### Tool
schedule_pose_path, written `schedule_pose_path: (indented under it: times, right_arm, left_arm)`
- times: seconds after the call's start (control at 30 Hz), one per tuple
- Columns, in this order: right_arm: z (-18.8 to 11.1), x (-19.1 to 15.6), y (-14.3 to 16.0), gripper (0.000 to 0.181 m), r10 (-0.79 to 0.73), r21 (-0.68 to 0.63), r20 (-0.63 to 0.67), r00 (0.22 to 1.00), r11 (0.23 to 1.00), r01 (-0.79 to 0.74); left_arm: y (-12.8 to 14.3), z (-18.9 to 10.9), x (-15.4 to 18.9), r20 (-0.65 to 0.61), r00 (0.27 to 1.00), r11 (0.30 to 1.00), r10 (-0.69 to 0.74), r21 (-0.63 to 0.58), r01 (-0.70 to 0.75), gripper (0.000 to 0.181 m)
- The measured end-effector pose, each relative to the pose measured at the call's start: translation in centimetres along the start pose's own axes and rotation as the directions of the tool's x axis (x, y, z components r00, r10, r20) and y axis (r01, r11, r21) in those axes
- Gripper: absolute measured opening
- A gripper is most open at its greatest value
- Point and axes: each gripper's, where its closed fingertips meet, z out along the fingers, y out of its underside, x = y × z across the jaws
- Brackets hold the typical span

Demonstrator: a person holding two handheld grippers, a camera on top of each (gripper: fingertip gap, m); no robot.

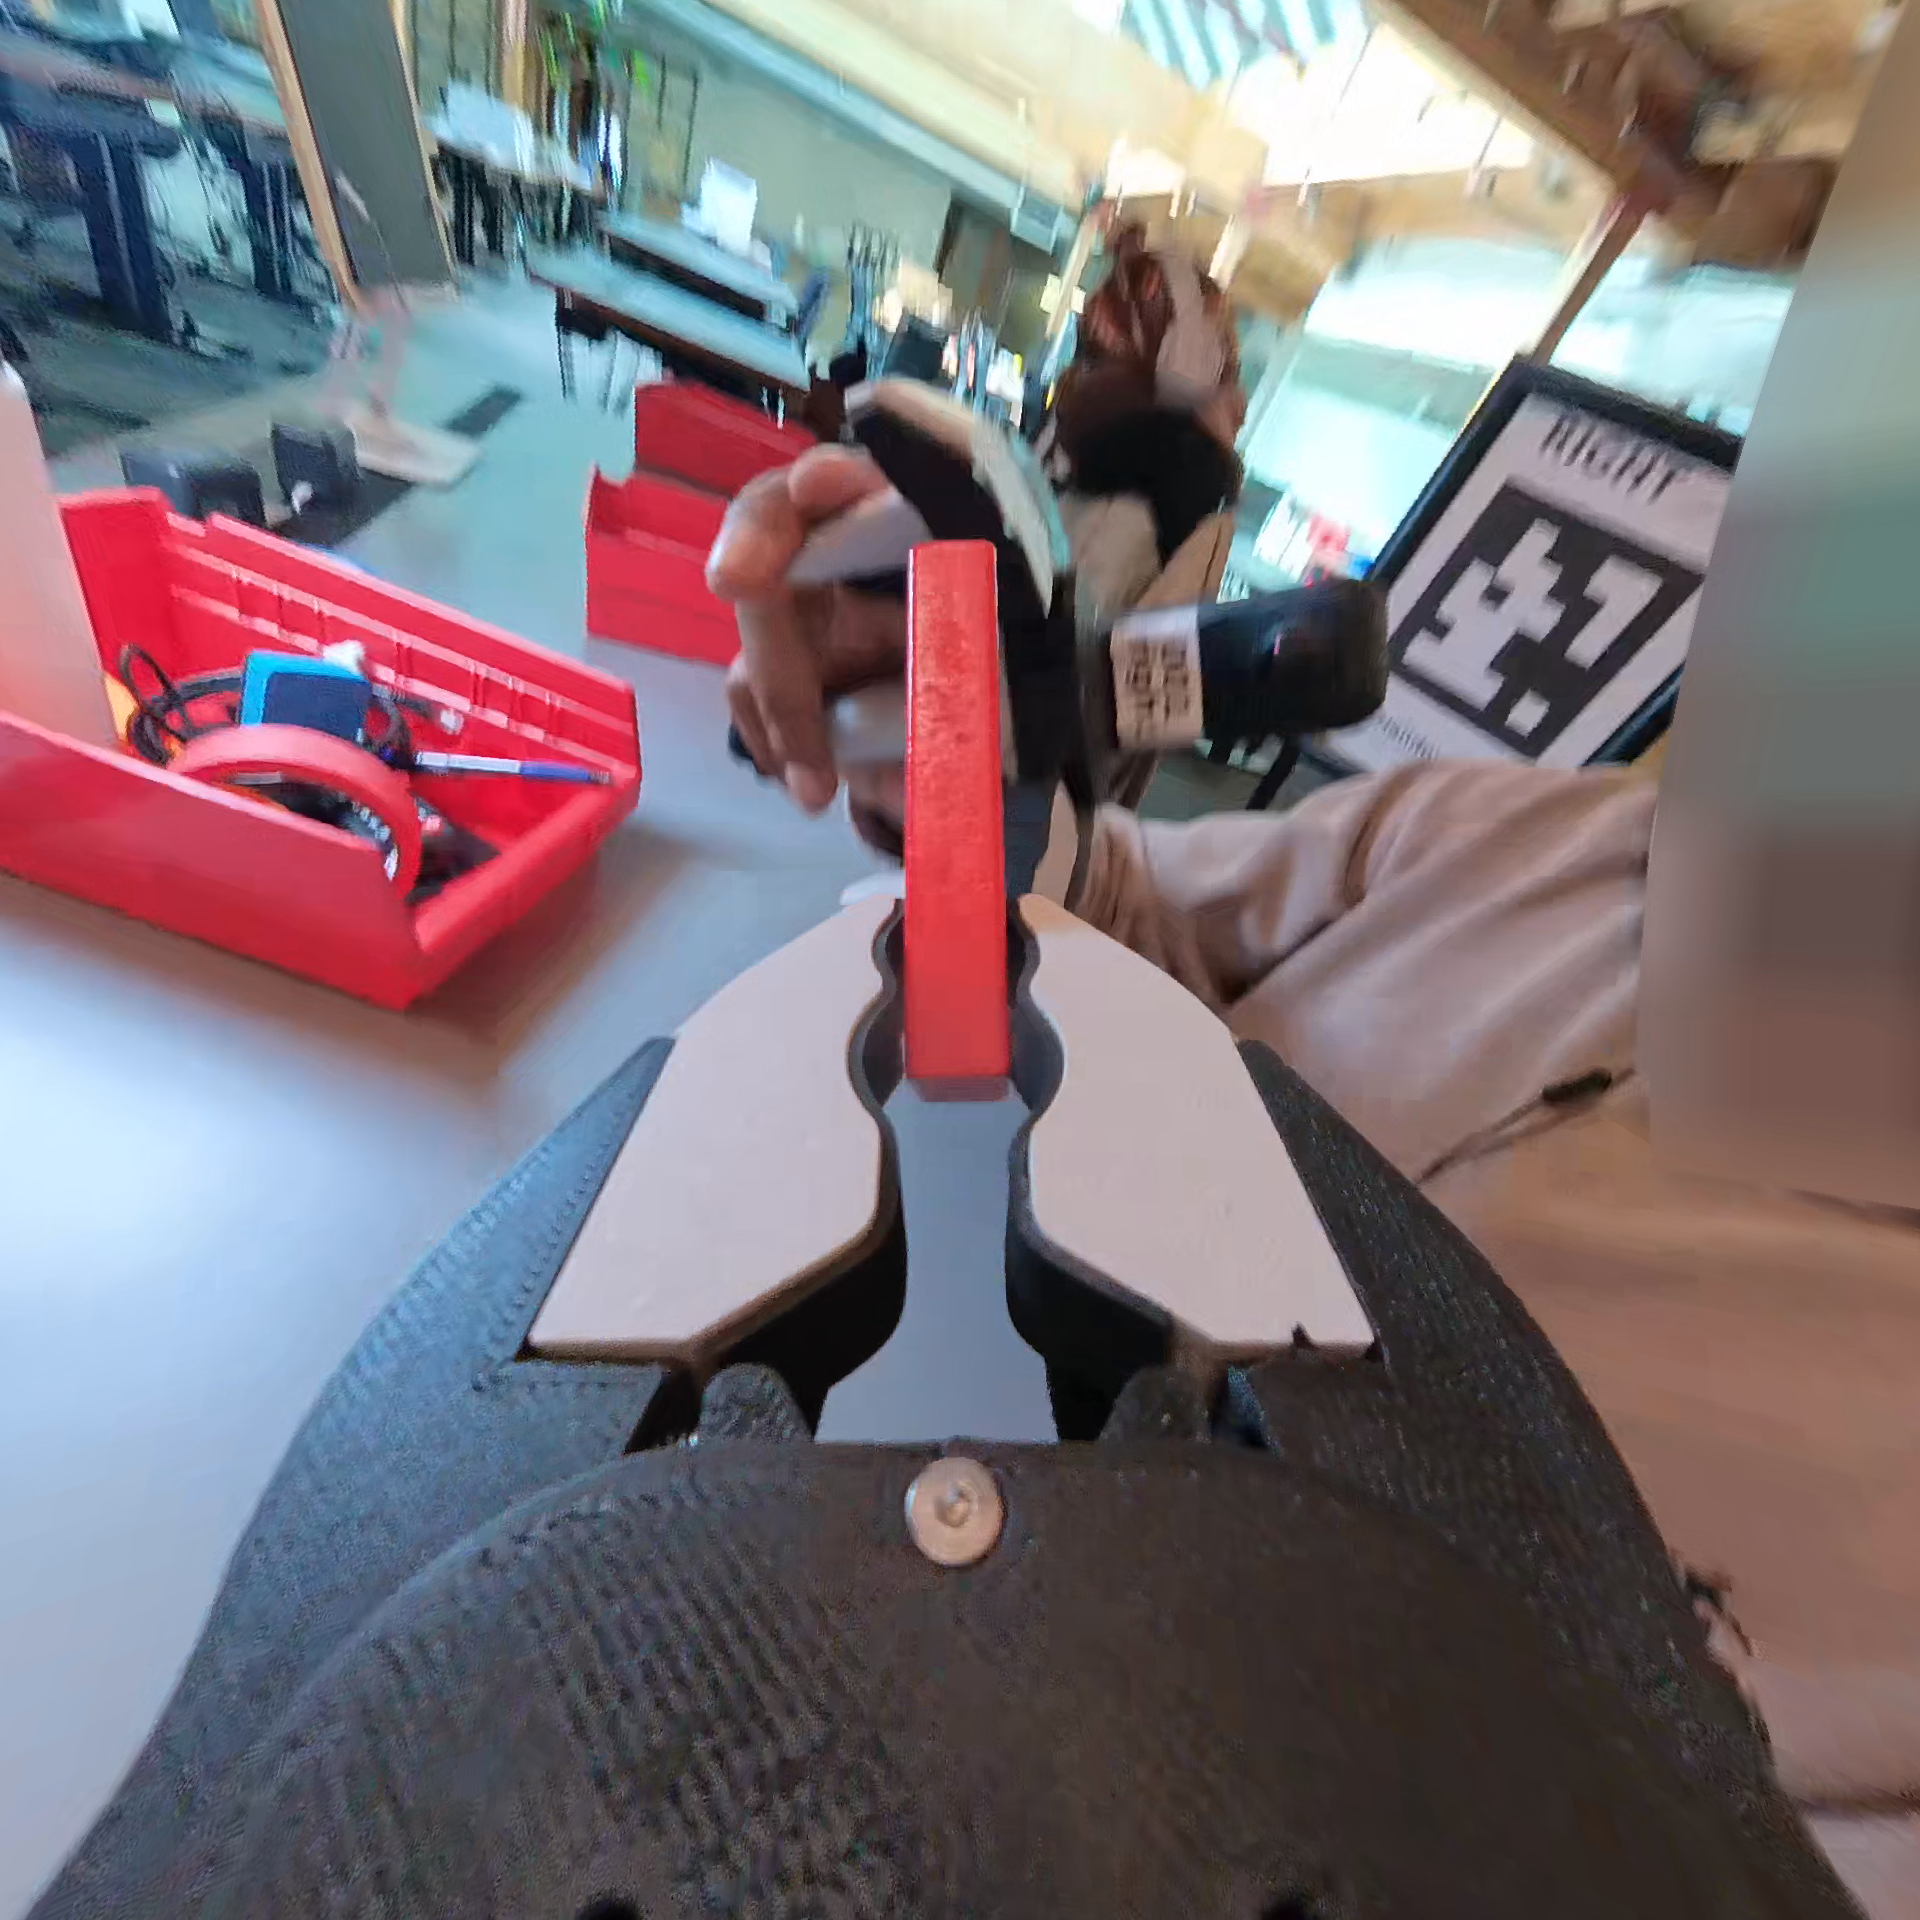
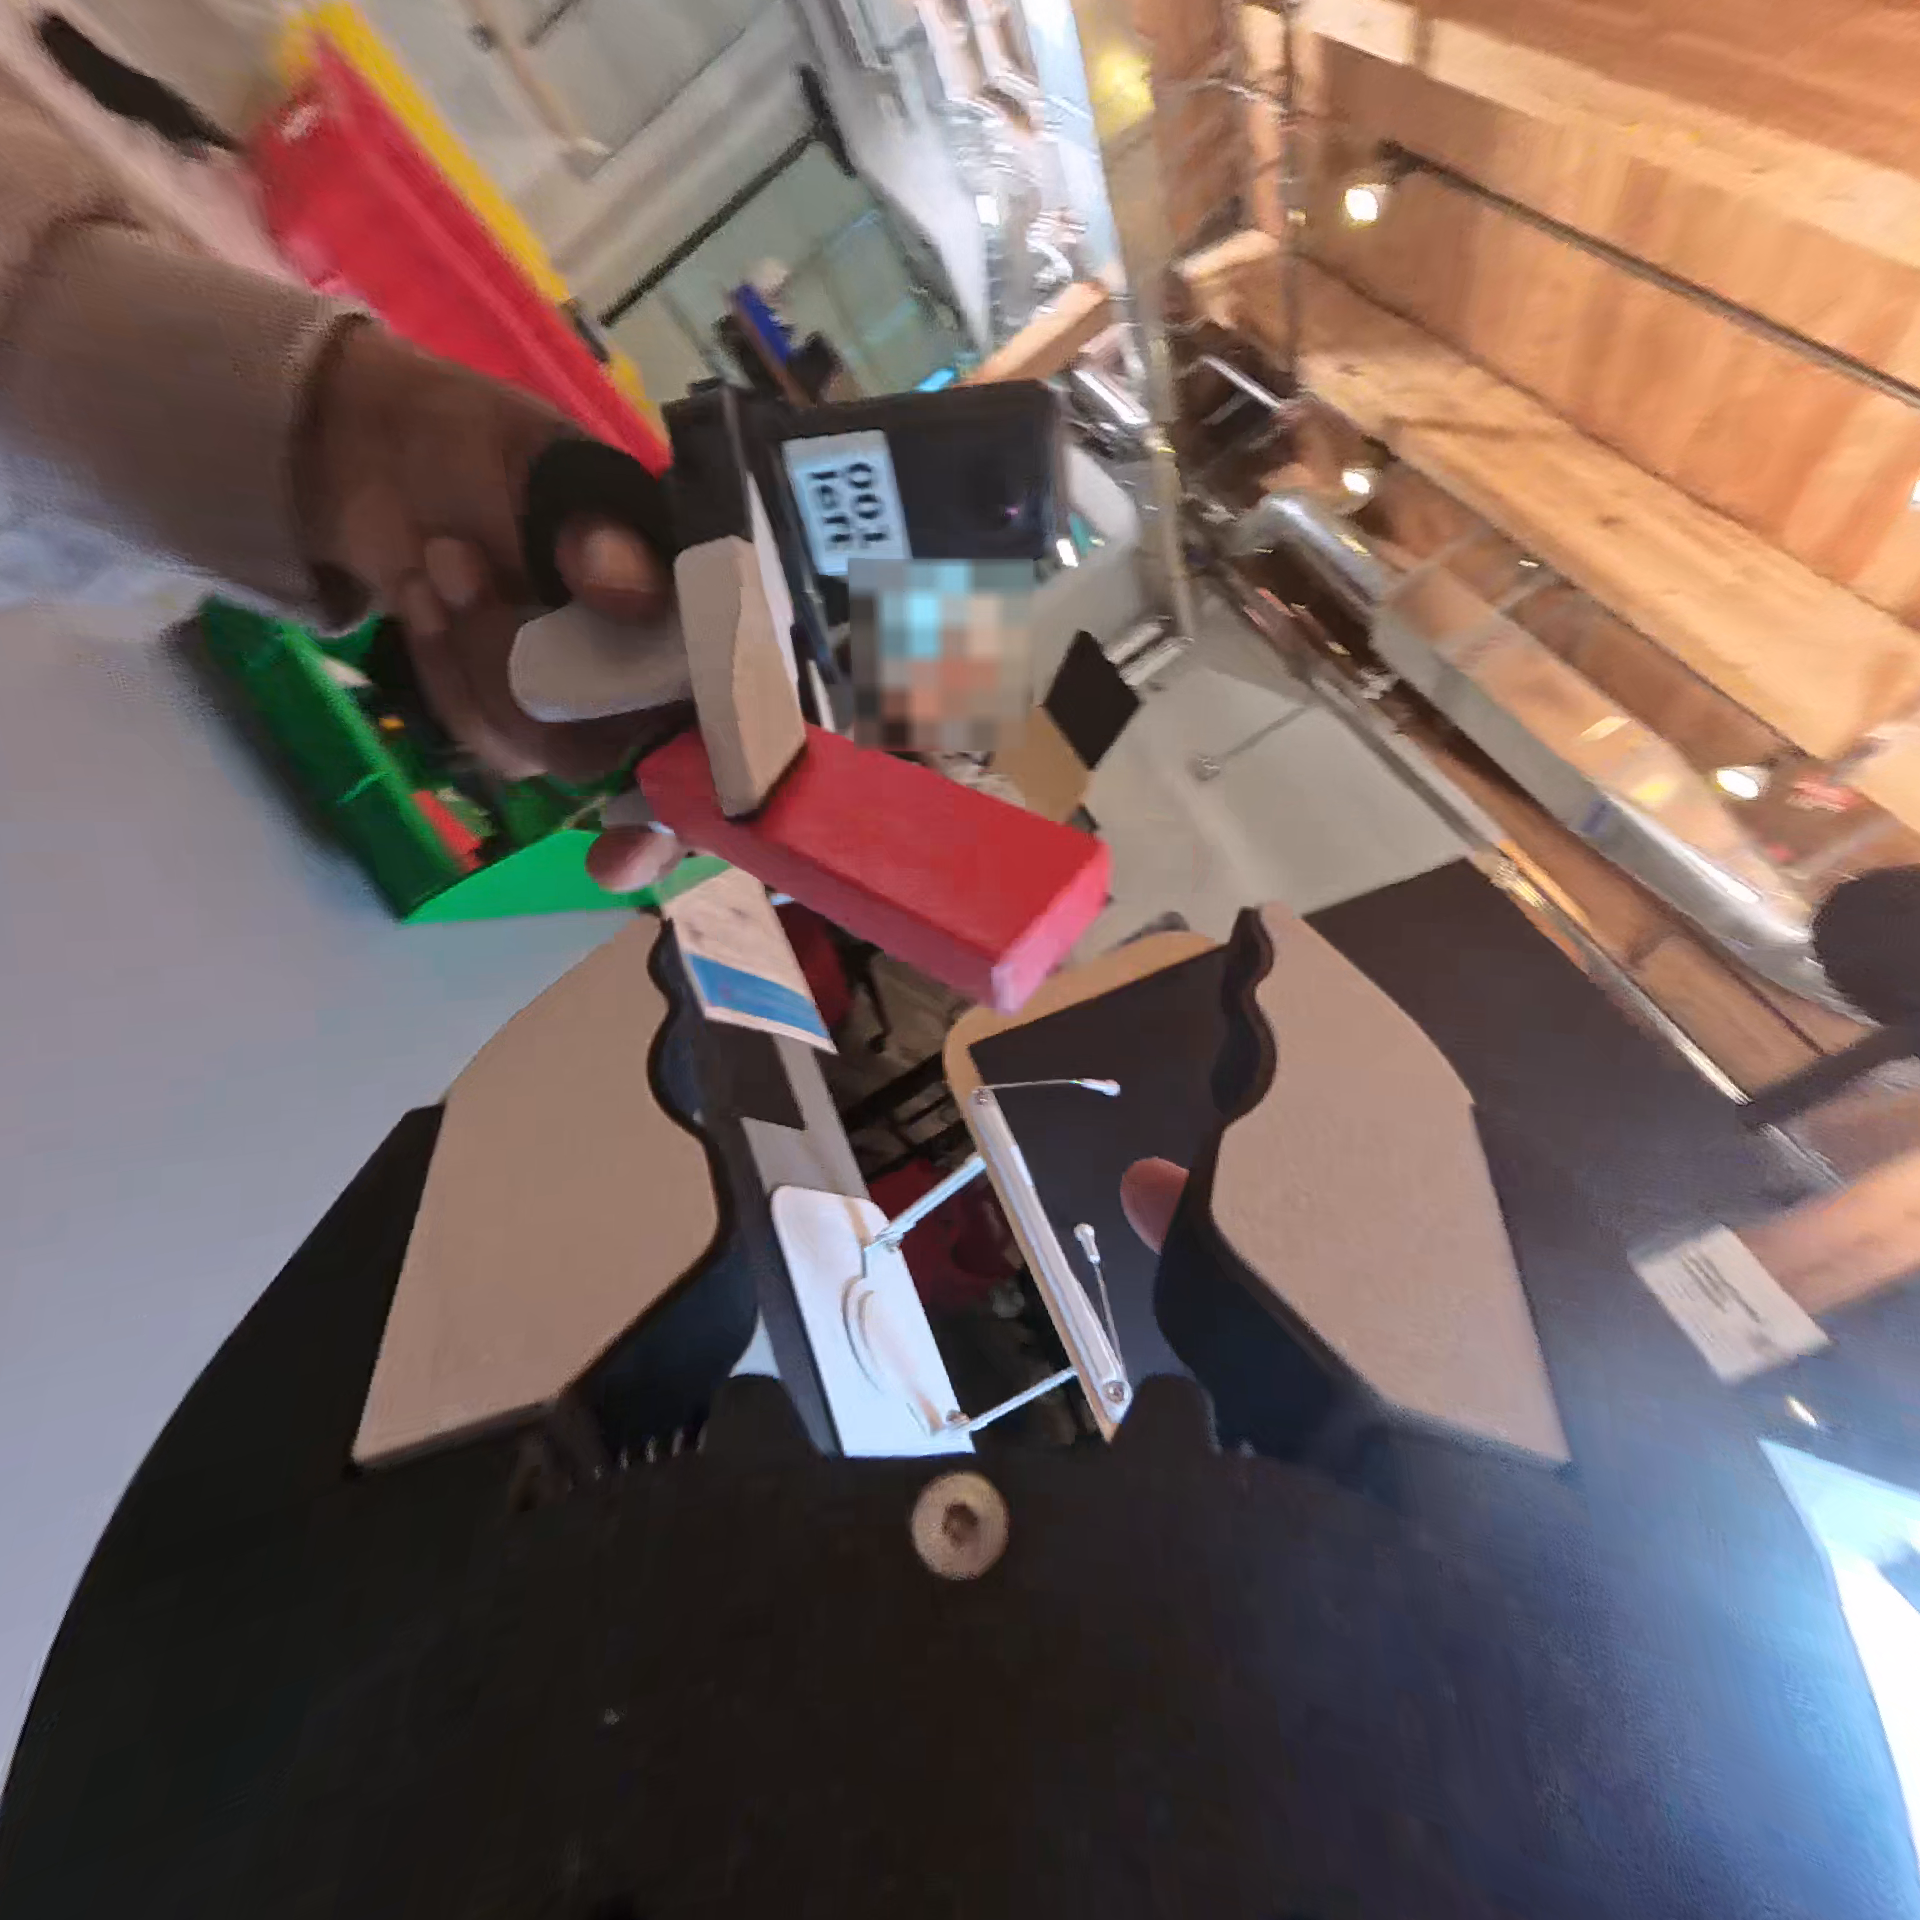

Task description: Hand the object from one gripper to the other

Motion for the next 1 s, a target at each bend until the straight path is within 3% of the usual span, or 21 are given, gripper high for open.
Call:
schedule_pose_path:
  times: [0.07, 0.17, 0.27, 0.3, 0.4, 0.5, 0.63, 0.7, 0.83, 0.93, 0.97, 1.0]
  right_arm:
    - [-0.7, -1.2, -0.3, 0.093, -0.016, 0.019, 0.112, 0.994, 1.000, 0.014]
    - [-0.9, -4.1, -0.6, 0.080, -0.054, 0.017, 0.262, 0.964, 0.999, 0.052]
    - [-0.7, -6.3, -0.7, 0.039, -0.154, 0.038, 0.307, 0.939, 0.988, 0.150]
    - [-0.6, -6.6, -0.5, 0.035, -0.160, 0.031, 0.315, 0.936, 0.987, 0.158]
    - [-0.4, -5.1, -0.6, 0.035, -0.115, 0.029, 0.252, 0.961, 0.993, 0.111]
    - [-0.7, -1.8, -1.5, 0.035, 0.048, 0.080, 0.137, 0.989, 0.995, -0.059]
    - [-1.6, 2.8, -1.9, 0.034, 0.307, 0.198, -0.014, 0.952, 0.934, -0.298]
    - [-2.0, 4.4, -1.8, 0.034, 0.377, 0.250, -0.101, 0.921, 0.905, -0.343]
    - [-2.1, 4.8, -1.9, 0.034, 0.299, 0.262, -0.308, 0.903, 0.939, -0.221]
    - [-1.2, 2.7, -2.6, 0.034, 0.168, 0.220, -0.351, 0.921, 0.971, -0.093]
    - [-0.8, 2.0, -2.7, 0.034, 0.108, 0.188, -0.362, 0.926, 0.981, -0.040]
    - [-0.7, 1.8, -2.8, 0.034, 0.067, 0.167, -0.384, 0.921, 0.986, -0.002]
  left_arm:
    - [2.0, -0.5, 0.5, -0.045, 0.999, 0.992, -0.018, -0.129, 0.012, 0.017]
    - [3.4, -0.1, 1.2, -0.110, 0.992, 0.979, -0.063, -0.201, 0.040, 0.017]
    - [4.8, 0.8, 0.7, -0.105, 0.991, 0.962, -0.081, -0.267, 0.050, 0.017]
    - [4.6, 0.8, 0.6, -0.107, 0.991, 0.966, -0.082, -0.254, 0.053, 0.016]
    - [3.1, 0.6, 0.7, -0.123, 0.992, 0.987, -0.043, -0.157, 0.023, 0.018]
    - [0.1, -0.1, 1.4, -0.121, 0.991, 0.998, 0.062, 0.027, -0.059, 0.024]
    - [-3.7, -1.3, 1.2, 0.069, 0.971, 0.939, 0.229, 0.248, -0.239, 0.037]
    - [-5.0, -1.5, 1.2, 0.149, 0.957, 0.902, 0.250, 0.323, -0.286, 0.038]
    - [-6.6, -0.9, 1.3, 0.159, 0.977, 0.856, 0.140, 0.477, -0.201, 0.038]
    - [-6.1, 0.6, 0.6, 0.170, 0.981, 0.854, 0.090, 0.494, -0.164, 0.041]
    - [-5.9, 1.1, 0.8, 0.147, 0.985, 0.862, 0.096, 0.483, -0.156, 0.036]
    - [-5.6, 1.4, 1.2, 0.114, 0.987, 0.872, 0.109, 0.466, -0.151, 0.019]
